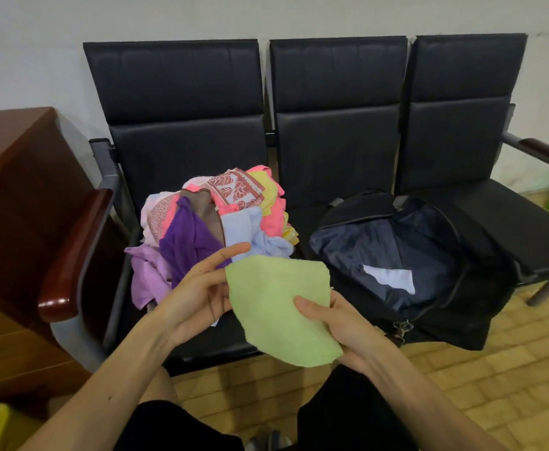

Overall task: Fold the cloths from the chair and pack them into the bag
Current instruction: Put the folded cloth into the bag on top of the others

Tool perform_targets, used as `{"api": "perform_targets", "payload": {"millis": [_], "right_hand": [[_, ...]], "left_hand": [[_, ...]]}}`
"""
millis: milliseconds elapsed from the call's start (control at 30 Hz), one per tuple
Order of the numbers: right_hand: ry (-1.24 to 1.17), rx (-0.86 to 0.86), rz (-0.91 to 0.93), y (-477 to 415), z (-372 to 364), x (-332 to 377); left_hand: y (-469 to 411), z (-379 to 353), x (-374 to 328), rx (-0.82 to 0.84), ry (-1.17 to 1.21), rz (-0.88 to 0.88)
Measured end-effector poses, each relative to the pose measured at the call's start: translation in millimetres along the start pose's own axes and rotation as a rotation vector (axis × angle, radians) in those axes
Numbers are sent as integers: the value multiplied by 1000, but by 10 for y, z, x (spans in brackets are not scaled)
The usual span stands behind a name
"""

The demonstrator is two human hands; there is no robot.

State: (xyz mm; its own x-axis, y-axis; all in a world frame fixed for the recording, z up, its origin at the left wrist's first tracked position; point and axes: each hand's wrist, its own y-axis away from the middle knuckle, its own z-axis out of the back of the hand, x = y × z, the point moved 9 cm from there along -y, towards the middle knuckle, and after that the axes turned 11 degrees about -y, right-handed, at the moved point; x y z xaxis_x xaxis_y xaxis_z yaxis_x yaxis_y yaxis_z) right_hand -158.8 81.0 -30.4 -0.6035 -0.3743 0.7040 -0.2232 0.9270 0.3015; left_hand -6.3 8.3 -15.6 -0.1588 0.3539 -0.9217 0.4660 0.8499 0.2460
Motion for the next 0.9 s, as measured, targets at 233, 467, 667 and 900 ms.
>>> {"api": "perform_targets", "payload": {"millis": [233, 467, 667, 900], "right_hand": [[75, -11, 53, -54, -99, 93], [238, -149, -15, -139, 238, 15], [323, -249, -204, -146, 626, -248], [283, -280, -236, -85, 702, -211]], "left_hand": [[96, -306, 476, 228, 331, 63], [77, -40, 856, 64, 7, 275], [77, 81, 1096, -42, -209, 351], [110, 12, 944, -13, -172, 338]]}}
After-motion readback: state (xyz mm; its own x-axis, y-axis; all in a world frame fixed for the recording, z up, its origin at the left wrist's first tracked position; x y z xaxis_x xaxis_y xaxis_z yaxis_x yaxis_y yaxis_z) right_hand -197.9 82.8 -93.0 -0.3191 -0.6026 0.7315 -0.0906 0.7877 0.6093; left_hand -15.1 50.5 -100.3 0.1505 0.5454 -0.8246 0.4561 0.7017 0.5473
